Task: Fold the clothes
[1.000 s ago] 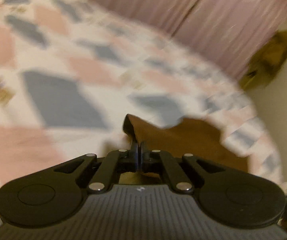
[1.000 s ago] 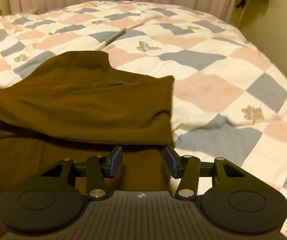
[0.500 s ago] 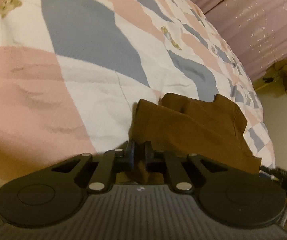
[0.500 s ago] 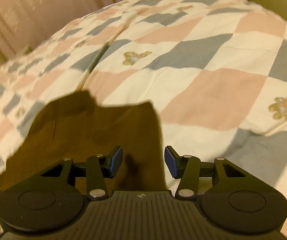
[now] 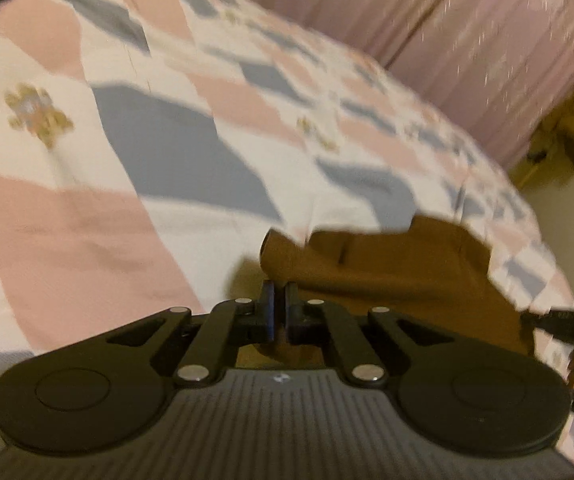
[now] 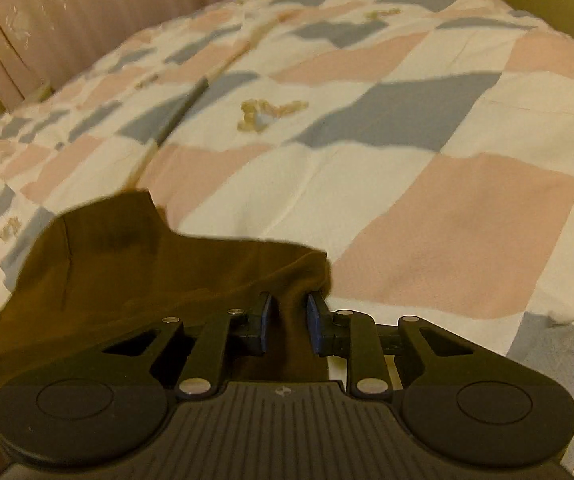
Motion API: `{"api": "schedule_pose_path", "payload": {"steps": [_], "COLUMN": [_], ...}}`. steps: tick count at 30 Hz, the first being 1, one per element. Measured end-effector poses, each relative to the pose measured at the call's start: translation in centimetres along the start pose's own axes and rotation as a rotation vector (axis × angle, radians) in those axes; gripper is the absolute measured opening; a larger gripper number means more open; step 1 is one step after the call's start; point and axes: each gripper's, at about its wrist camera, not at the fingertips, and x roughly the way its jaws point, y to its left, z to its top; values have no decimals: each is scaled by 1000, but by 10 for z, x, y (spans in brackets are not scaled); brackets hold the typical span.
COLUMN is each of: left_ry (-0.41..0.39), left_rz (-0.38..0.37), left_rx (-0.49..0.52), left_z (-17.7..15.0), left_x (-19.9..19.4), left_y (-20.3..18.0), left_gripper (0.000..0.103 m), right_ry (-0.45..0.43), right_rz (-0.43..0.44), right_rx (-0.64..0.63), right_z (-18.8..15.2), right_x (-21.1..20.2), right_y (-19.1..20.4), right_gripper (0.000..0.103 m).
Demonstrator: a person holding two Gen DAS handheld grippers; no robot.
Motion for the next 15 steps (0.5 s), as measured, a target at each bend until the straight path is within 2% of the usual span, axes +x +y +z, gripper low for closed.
{"api": "schedule_pose_path", "payload": {"steps": [2, 4, 6, 8, 11, 15], "left_ry": [-24, 24, 87, 132, 117, 85], "left_rz": [12, 49, 55, 63, 78, 108], "left_rx": [-6, 3, 3, 18, -18, -113], "left_z": [4, 3, 0, -2, -2, -4], "left_x": [-6, 6, 24, 39, 39, 16], "left_y": [2, 8, 12, 12, 16, 26], "left_gripper": [2, 3, 3, 7, 11, 26], "right_ry": [-30, -44, -29, -22, -35, -73], "right_rz": [20, 29, 27, 18, 3, 7], "right_rx": [-20, -37, -40, -38, -43, -127], "right_z": [2, 3, 5, 4, 2, -10], "right_x": [-7, -11, -9, -8, -14, -39], "right_y": [2, 4, 4, 5, 9, 30], "right_gripper": [27, 27, 32, 32, 32, 36]}}
